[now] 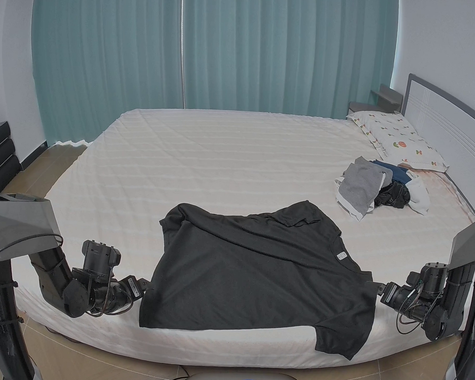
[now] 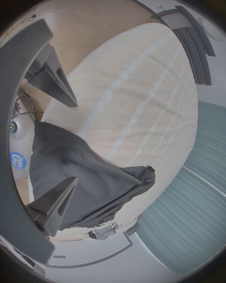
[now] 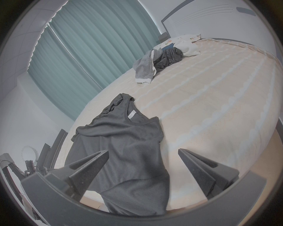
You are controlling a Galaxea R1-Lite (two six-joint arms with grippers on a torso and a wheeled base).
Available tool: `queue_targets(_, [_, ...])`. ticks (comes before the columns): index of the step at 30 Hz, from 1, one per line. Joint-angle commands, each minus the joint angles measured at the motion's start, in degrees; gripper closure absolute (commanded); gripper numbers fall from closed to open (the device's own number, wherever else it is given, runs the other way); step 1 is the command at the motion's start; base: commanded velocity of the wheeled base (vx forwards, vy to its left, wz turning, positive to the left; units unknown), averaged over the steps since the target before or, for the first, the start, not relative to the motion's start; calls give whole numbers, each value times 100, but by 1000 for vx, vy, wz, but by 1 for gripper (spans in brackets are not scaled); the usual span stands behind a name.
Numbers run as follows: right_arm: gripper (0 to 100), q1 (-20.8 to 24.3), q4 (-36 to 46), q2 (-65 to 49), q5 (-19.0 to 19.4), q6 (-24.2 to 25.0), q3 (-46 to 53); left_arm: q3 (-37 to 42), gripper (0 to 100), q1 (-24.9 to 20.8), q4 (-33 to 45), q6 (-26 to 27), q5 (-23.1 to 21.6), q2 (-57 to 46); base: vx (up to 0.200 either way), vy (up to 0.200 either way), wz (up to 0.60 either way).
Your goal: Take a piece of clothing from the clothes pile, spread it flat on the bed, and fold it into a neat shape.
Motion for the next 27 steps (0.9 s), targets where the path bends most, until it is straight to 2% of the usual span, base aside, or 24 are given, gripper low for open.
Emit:
queue_targets(1, [0, -24, -43, -108, -3, 87, -94, -44, 0, 17, -12, -14, 5, 21, 0, 0, 0])
queue_targets(5, [0, -24, -43, -134, -11, 245, -129, -105, 0, 26, -12, -101, 5, 21, 0, 0, 0])
queue_targets(10, [0, -15, -43, -187, -20, 289, -173, -264, 0, 26, -12, -506, -13, 21, 0, 0, 0])
queue_targets(15, [0, 20, -43, -222, -20, 289, -173, -299, 0, -18, -21, -532, -22, 21, 200, 0, 0])
queue_targets(20, [0, 38, -43, -204, -20, 289, -156, -492, 0, -62, -21, -928, 40, 39, 200, 0, 0])
queue_targets(21, [0, 38, -43, -213, -20, 298, -156, -554, 0, -106, -21, -1103, 58, 30, 0, 0, 0])
queue_targets(23, [0, 38, -43, -213, -20, 298, -156, -562, 0, -115, -21, -1121, 58, 30, 0, 0, 0])
queue_targets(24, [0, 29, -43, -240, -29, 298, -164, -633, 0, -167, -29, -1393, 58, -32, 0, 0, 0])
queue_targets(27, [0, 20, -43, -240, -29, 351, -156, -800, 0, -194, -29, -1429, 58, 4, 0, 0, 0])
